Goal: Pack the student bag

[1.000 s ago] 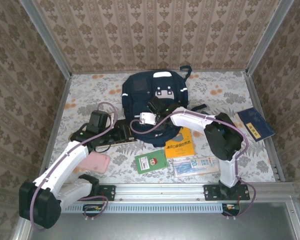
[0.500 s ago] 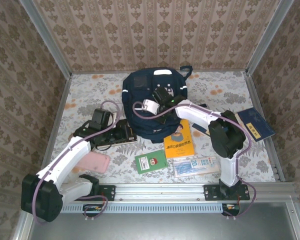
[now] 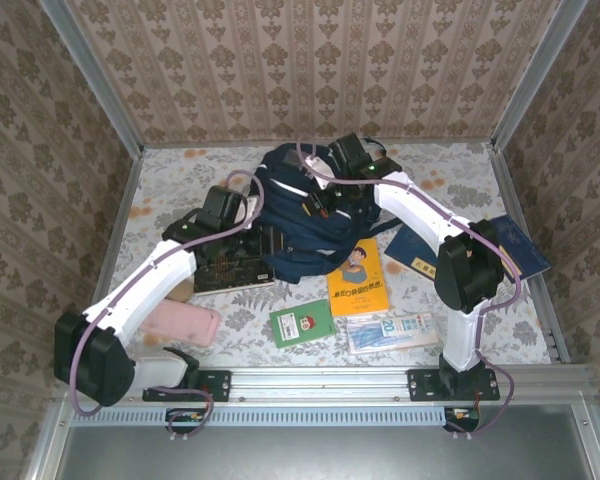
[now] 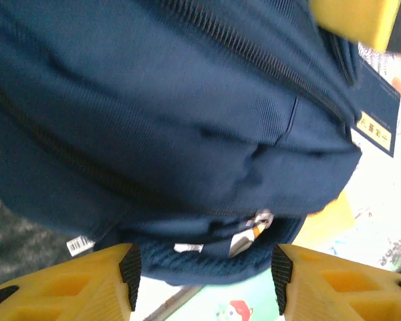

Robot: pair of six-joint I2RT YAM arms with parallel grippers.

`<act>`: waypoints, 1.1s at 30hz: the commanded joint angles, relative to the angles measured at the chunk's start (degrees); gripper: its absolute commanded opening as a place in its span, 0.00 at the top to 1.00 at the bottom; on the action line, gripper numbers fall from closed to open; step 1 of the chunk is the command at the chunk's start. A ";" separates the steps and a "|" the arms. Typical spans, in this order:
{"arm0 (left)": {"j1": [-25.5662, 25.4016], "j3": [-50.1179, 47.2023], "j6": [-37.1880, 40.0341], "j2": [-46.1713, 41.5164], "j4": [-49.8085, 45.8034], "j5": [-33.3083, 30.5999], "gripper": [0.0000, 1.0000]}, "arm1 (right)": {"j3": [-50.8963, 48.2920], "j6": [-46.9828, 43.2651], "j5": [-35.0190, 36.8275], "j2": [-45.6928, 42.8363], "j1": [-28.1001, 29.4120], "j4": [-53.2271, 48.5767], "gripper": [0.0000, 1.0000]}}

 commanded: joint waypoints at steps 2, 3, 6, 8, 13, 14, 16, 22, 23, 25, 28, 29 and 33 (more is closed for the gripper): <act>-1.01 4.21 3.90 3.14 -1.21 -0.65 0.43 | 3.58 8.68 -8.85 -1.96 -0.23 -0.55 1.00; -1.28 4.67 4.67 4.00 -1.41 -0.19 0.44 | 3.80 9.43 -9.30 -1.87 -0.30 -0.65 1.00; -2.02 4.81 6.09 5.26 -2.06 -0.67 0.45 | 4.10 11.80 -11.57 -1.66 -0.93 0.19 1.00; -2.21 3.74 6.82 4.80 -1.48 -0.80 0.46 | 4.33 14.30 -13.73 -1.61 -1.70 1.29 1.00; -2.39 0.62 7.85 2.38 -0.14 -3.16 0.47 | 4.77 20.54 -18.86 -1.21 -3.33 4.50 1.00; -2.39 0.07 7.89 1.89 0.07 -3.67 0.48 | 4.99 21.21 -19.52 -1.05 -3.48 4.80 1.00; -2.43 -0.58 8.02 1.43 0.44 -4.06 0.48 | 5.49 22.30 -20.09 -0.83 -3.70 5.05 1.00; -3.25 -1.09 8.87 2.48 1.38 -5.22 0.49 | 6.37 25.90 -22.95 0.23 -4.07 5.63 1.00; -3.56 -0.69 9.24 3.00 1.08 -5.61 0.50 | 6.27 26.42 -23.44 0.23 -4.09 7.26 1.00; -4.18 -0.11 9.73 3.71 0.72 -6.88 0.51 | 6.36 27.37 -23.65 0.26 -4.15 7.96 1.00; -4.91 0.52 10.44 4.72 0.41 -7.76 0.54 | 6.48 28.53 -24.07 0.45 -4.19 8.68 1.00; -5.30 0.71 10.67 5.00 0.01 -8.45 0.55 | 6.44 28.84 -24.13 0.50 -4.30 8.90 1.00; -7.75 0.25 11.97 5.82 -0.71 -11.70 0.56 | 6.53 30.28 -24.63 0.48 -4.78 10.15 1.00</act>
